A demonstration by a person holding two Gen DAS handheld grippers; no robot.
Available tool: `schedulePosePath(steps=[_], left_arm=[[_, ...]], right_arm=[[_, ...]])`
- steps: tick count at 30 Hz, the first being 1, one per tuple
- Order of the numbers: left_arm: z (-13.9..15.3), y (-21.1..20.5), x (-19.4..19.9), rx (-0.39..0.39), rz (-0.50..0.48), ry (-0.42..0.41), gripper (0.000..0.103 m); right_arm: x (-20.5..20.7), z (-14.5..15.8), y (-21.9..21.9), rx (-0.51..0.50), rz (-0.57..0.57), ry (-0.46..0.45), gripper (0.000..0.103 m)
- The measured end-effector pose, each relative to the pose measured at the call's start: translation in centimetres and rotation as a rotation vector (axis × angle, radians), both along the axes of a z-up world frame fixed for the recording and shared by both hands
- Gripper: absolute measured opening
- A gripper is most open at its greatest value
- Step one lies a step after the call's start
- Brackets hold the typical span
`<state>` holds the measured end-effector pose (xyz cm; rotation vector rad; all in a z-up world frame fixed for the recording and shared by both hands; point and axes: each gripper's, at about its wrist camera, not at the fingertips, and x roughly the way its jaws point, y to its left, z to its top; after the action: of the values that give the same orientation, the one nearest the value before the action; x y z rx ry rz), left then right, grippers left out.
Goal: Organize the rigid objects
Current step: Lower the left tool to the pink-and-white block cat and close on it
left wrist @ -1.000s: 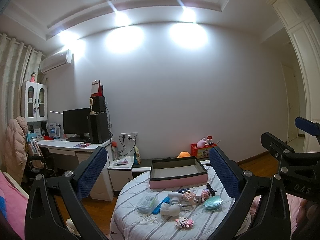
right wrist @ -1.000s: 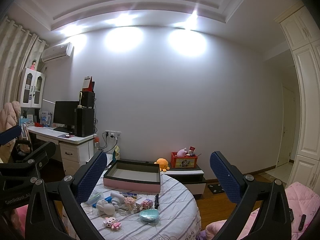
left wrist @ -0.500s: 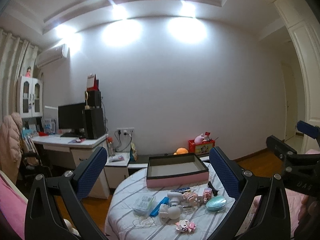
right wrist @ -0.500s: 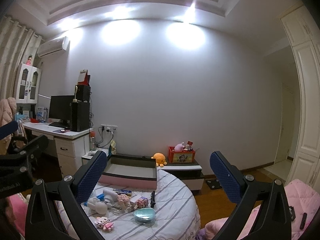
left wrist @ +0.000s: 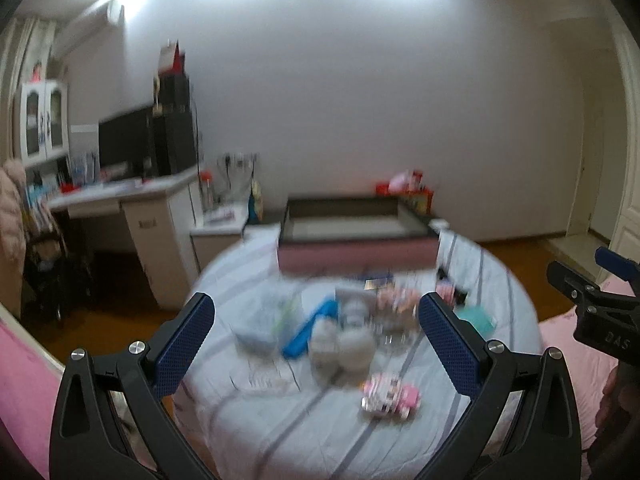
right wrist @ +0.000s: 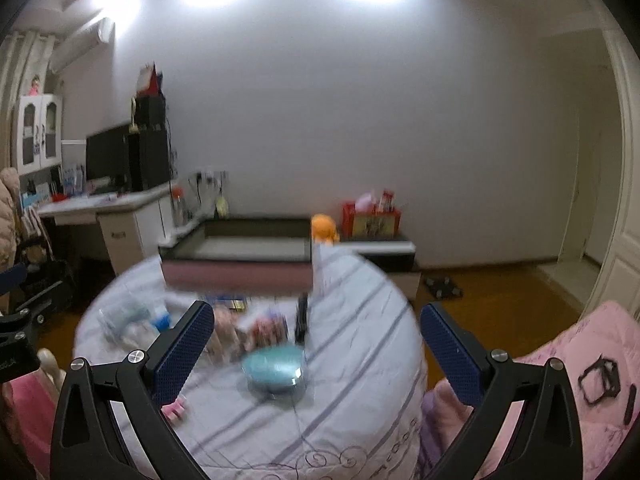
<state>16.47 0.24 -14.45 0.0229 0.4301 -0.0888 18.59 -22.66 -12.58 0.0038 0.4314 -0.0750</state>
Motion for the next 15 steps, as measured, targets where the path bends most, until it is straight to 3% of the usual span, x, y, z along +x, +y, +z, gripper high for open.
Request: schedulePosePath(steps=[6,15], left_arm=[[-6.1,-2.2,1.3,-0.003,-0.034,0.146,0.103],[-10.1,-4.9,3.1,0.019,-0.050,0.234,0.103]], right_arm=[[2.7,-4.6,-1.2,0.019,0.005,0.119,0.103],[4.4,-7.7,-2.5,0.042,0.012,0.200,0.103]])
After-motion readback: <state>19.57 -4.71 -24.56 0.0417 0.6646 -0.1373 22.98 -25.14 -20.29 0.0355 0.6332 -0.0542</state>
